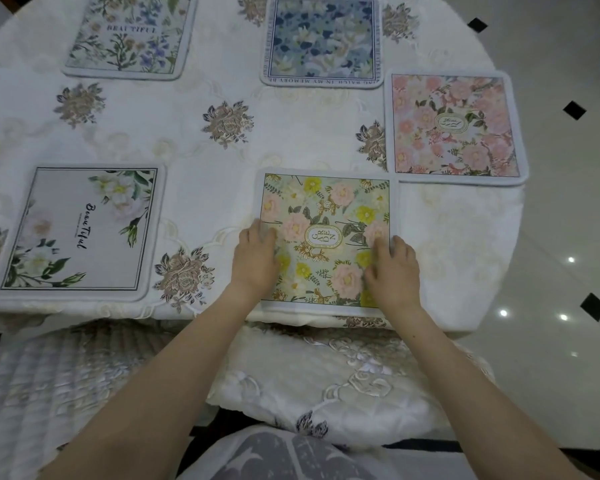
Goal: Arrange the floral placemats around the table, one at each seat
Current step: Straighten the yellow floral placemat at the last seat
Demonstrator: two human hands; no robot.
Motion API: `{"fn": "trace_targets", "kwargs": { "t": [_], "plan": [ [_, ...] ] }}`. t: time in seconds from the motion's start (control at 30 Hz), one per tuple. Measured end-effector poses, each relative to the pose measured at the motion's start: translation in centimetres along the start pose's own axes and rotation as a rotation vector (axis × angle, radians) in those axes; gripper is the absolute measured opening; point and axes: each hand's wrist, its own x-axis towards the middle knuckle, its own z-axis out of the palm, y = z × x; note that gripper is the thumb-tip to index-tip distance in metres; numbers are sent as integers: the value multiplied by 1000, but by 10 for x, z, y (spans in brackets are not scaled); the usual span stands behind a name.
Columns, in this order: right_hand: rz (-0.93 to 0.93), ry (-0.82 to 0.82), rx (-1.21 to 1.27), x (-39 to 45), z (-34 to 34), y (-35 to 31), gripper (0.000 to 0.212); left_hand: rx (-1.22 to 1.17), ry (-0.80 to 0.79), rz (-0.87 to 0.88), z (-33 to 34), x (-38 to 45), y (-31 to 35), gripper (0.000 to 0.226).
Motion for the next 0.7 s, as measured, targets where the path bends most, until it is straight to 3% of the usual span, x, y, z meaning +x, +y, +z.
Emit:
{"fn": "trace_targets", "kwargs": {
  "t": [0.1, 0.4, 0.6, 0.7],
  "plan": [
    [-130, -58, 16, 2, 2, 3, 55, 51, 6, 127, 5, -5, 2, 50],
    [-131, -76, 8, 2, -3, -1, 53, 31, -77, 126, -3, -3, 0, 52],
    [-97, 45, 149, -8, -24, -15, 46, -67, -46, 160, -30, -9, -3, 49],
    [-132, 151, 166, -17, -42, -26, 46, -74, 65, 251, -54, -14, -2, 50]
  ]
}}
